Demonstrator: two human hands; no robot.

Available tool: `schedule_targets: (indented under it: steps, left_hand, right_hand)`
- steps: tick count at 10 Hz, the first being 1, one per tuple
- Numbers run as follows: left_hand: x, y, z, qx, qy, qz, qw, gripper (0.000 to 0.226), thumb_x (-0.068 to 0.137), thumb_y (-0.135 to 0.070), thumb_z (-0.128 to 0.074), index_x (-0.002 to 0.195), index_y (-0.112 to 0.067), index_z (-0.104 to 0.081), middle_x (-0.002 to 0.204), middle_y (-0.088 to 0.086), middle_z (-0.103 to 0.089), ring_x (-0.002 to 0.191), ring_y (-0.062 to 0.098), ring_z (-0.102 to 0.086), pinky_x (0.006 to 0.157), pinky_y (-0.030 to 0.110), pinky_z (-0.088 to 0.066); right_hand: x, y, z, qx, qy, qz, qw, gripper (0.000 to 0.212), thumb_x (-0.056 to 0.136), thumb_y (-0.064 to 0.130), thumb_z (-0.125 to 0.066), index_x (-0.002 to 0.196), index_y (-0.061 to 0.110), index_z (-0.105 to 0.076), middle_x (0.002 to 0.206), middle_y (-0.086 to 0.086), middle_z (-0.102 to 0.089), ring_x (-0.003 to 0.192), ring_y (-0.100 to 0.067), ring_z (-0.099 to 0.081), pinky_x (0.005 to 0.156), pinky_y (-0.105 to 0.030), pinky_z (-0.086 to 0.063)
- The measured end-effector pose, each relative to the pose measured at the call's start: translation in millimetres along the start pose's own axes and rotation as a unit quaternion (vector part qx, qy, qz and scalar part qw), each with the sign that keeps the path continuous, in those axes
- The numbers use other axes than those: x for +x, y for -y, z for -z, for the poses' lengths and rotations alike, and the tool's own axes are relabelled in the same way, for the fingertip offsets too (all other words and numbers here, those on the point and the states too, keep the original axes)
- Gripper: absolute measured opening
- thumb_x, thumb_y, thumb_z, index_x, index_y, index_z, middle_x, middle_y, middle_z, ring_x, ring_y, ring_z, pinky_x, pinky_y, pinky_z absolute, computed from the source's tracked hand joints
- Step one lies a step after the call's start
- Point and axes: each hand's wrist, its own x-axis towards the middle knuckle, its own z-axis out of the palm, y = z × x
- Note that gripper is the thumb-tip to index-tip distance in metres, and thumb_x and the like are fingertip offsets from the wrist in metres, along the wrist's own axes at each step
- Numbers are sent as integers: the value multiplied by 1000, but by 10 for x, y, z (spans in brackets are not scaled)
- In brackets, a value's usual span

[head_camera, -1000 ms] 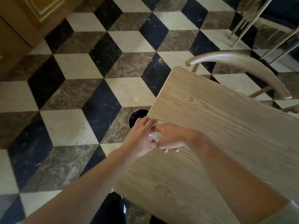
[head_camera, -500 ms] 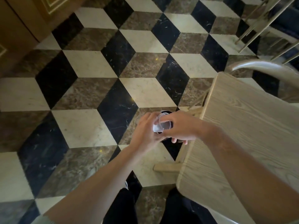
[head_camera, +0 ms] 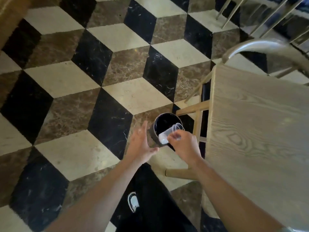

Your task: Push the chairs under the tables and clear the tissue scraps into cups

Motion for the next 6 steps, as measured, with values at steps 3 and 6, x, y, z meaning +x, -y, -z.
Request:
schedule_targets:
  steps: [3, 6]
  left_hand:
    - [1516, -146, 380, 181, 141, 11, 973, 51, 90, -17, -68, 138, -14, -51, 135, 12, -51, 103, 24, -62, 82, 30, -50]
    - [2212, -871, 407, 199, 196, -42, 959, 42, 92, -31, -60, 130, -15, -57, 111, 1, -65, 94, 18, -65, 85, 41, -56]
  right_hand:
    - [1290, -462, -241, 93, -23, -232, 968, 47, 92, 30, -67, 139, 26, -58, 123, -7, -71, 105, -32, -70, 86, -41, -58]
    - [1371, -508, -129, 339, -73, -342, 873, 33, 99, 12, -54, 130, 20, -61, 130, 2, -65, 51, -21, -64, 55, -38, -60]
